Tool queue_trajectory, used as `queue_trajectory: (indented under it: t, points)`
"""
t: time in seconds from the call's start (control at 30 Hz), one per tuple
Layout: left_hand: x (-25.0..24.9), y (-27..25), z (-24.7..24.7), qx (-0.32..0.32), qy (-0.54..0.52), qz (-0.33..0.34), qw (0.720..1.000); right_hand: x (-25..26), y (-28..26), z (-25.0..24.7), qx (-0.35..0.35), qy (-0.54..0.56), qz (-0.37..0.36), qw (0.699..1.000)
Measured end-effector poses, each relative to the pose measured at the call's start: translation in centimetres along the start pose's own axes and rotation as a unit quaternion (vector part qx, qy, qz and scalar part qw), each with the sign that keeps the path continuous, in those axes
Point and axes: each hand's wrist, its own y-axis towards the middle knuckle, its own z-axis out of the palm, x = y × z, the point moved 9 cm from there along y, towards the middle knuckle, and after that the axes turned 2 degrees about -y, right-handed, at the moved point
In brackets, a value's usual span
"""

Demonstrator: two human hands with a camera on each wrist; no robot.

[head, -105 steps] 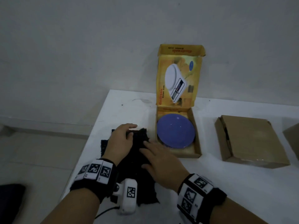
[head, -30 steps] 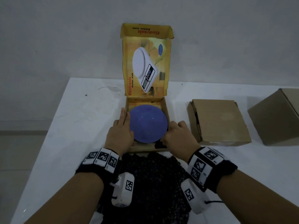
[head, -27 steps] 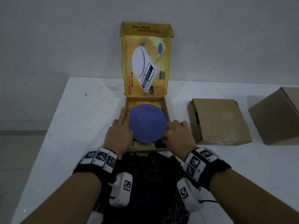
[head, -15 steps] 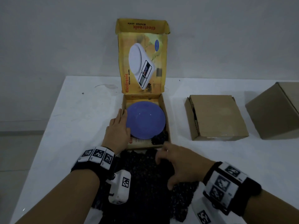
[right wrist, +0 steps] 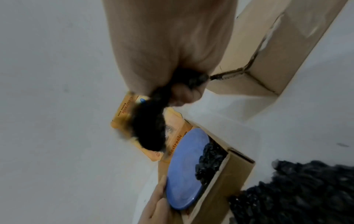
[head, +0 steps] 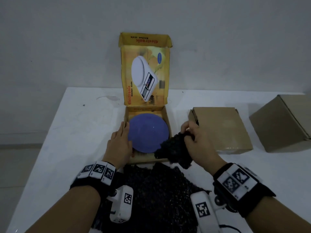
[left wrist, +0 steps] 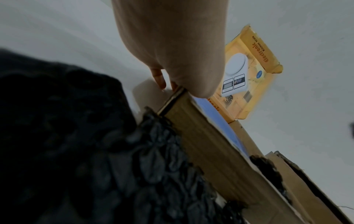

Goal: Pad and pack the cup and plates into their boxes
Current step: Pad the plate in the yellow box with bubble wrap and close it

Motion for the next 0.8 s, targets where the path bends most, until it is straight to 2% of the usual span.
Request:
queue_trajectory:
  t: [0.03,0.1,0.17,0.23,0.37,0.43,0.5,0.6,0.67,0.77,0.8]
  points:
    - [0.0,0.0,0.0,0.0,-0.002,0.003,1.0,-0.2,0.5,-0.2,-0.022,0.029,0.014,0.999]
    - [0.0,0.0,0.1,0.001,-0.007,0.0,1.0,-0.1,1.0,0.2,-0.013,0.048,0.044,0.998]
    - [0.1,0.0,0.1,0.0,-0.009,-0.004,1.0,0.2,1.4,1.0,0.021,-0.02,0.045,0.999]
    - [0.0,-0.1,0.1,0.0,0.002,0.0,1.0,0.6,2.1,1.3,0.008,-0.093,0.033,0.995]
    - [0.0,-0.1,0.0,-0.001,-0.004,-0.001,1.0,0.4,2.9,2.0,-0.028,-0.065,0.05,0.996]
    - [0.1,-0.1,0.0,-0.004,-0.011,-0.003,1.0,0.8,2.9,3.3,-0.005,-0.043,0.032,0.999]
    - [0.0,-0.2,0.0,-0.002,-0.01,-0.003,1.0,1.7,2.3,5.6,0.055,-0.023,-0.013,0.998]
    - [-0.1,-0.3,-0.2,-0.002,-0.007,-0.002,1.0,2.0,1.3,7.8,0.095,-0.083,-0.077,0.989]
    - [-0.2,-0.3,-0.2,-0.003,-0.003,-0.001,1.0,1.7,0.8,8.9,0.123,-0.183,-0.106,0.97]
    - [-0.3,-0.5,-0.3,-0.003,-0.003,0.004,1.0,1.6,-0.1,10.4,0.156,-0.358,-0.198,0.899]
    - [-0.4,-0.5,-0.3,-0.002,0.0,0.005,1.0,1.4,-0.2,10.7,0.18,-0.372,-0.199,0.888]
